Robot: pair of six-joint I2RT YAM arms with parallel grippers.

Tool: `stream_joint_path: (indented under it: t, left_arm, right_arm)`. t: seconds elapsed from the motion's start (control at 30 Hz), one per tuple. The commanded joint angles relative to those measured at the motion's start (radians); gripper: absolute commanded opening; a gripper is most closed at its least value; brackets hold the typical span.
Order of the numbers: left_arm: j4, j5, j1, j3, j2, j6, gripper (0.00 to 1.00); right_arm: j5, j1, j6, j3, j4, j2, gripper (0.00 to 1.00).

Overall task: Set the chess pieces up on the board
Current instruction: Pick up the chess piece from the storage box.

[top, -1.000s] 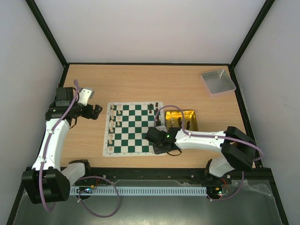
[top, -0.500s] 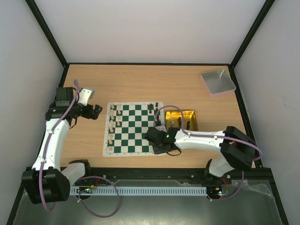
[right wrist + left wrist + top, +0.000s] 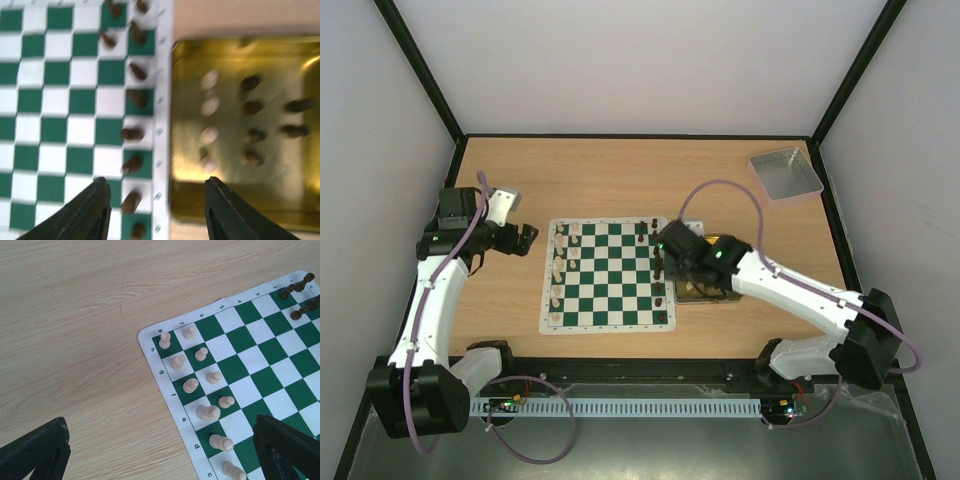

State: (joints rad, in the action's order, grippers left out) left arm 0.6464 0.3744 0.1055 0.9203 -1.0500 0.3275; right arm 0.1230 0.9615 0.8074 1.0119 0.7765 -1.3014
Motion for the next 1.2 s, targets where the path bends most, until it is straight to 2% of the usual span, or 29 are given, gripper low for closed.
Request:
stream_joint_path:
  t: [0.0,0.17,0.47,0.7,1.17]
  left_arm:
    - [-0.006,0.011,-0.003,-0.007,0.009,-0.017,0.99]
    - [-0.007,0.018,-0.003,-0.007,0.006,-0.022,0.99]
    - [-0.008,0.031,-0.003,-0.013,0.008,-0.018,0.99]
    - [-0.008,0.045,-0.003,-0.015,-0.007,-0.019,0.99]
    - [-0.007,0.049,-0.003,-0.013,-0.005,-0.016,0.99]
  right_arm:
    - [0.071,-0.158,-0.141,0.067,0.078,-0.041,0.49]
    - [0.014,-0.277,-0.225,0.127,0.012,-0.168,0.44]
    - [-0.032,-0.355,-0.262,0.186,-0.055,-0.326,0.37]
    - [-0.056,-0.371,-0.269,0.187,-0.073,-0.376,0.30]
    - [-0.088,-0.376,-0.270,0.218,-0.078,-0.461,0.29]
